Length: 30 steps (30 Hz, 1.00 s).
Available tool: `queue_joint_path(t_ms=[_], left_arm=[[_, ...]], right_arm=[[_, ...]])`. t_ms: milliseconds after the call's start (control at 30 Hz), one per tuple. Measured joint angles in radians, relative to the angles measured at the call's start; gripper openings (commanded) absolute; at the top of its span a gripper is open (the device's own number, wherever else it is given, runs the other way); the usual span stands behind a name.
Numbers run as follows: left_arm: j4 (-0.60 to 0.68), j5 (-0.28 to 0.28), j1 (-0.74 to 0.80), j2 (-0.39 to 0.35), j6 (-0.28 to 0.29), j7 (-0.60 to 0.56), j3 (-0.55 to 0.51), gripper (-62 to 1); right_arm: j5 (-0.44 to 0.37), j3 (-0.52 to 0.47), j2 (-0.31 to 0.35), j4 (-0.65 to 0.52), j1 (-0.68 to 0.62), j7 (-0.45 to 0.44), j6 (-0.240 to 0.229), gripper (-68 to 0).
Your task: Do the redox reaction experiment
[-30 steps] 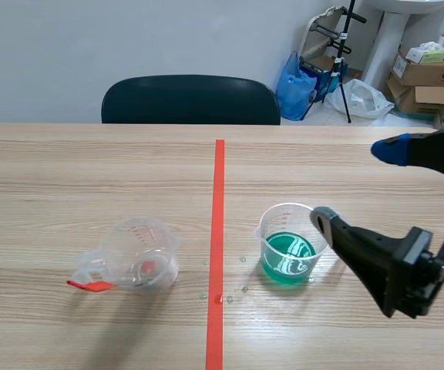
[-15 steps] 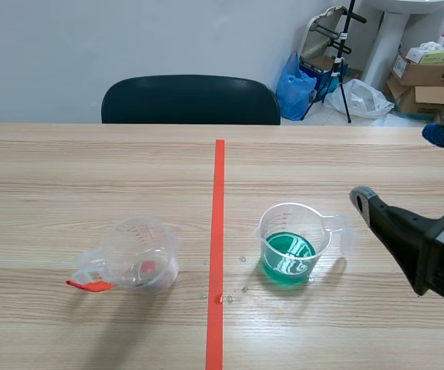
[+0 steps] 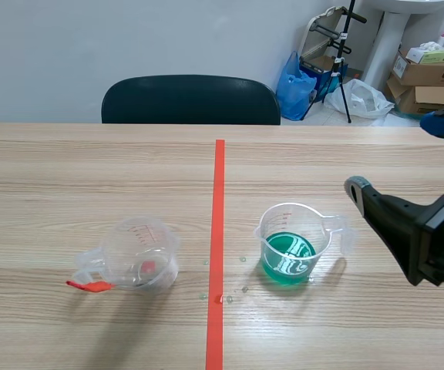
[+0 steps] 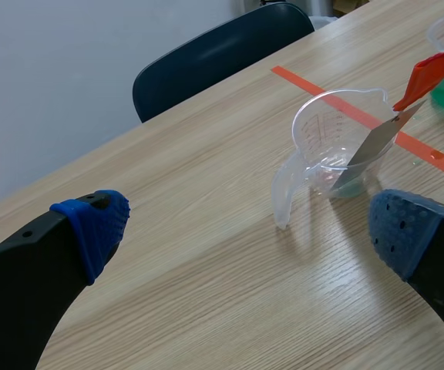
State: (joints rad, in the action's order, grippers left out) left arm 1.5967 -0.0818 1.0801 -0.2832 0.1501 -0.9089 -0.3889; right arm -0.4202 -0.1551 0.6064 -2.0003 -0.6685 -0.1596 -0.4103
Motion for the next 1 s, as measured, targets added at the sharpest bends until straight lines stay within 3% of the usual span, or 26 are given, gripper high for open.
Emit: queue_joint_path(t_ms=[133,267,1000], left_arm=[[0.0,0.0,0.0,0.0,0.0,0.0,0.0,1.4],[0.0,0.0,0.0,0.0,0.0,0.0,0.0,1.4],[0.0,0.0,0.0,0.0,0.0,0.0,0.0,1.4]], right_arm=[[0.0,0.0,0.0,0.0,0.0,0.0,0.0,0.4],[0.0,0.0,0.0,0.0,0.0,0.0,0.03,0.4],[-0.057,0.0,0.0,0.0,0.0,-0.015,0.029,0.4]])
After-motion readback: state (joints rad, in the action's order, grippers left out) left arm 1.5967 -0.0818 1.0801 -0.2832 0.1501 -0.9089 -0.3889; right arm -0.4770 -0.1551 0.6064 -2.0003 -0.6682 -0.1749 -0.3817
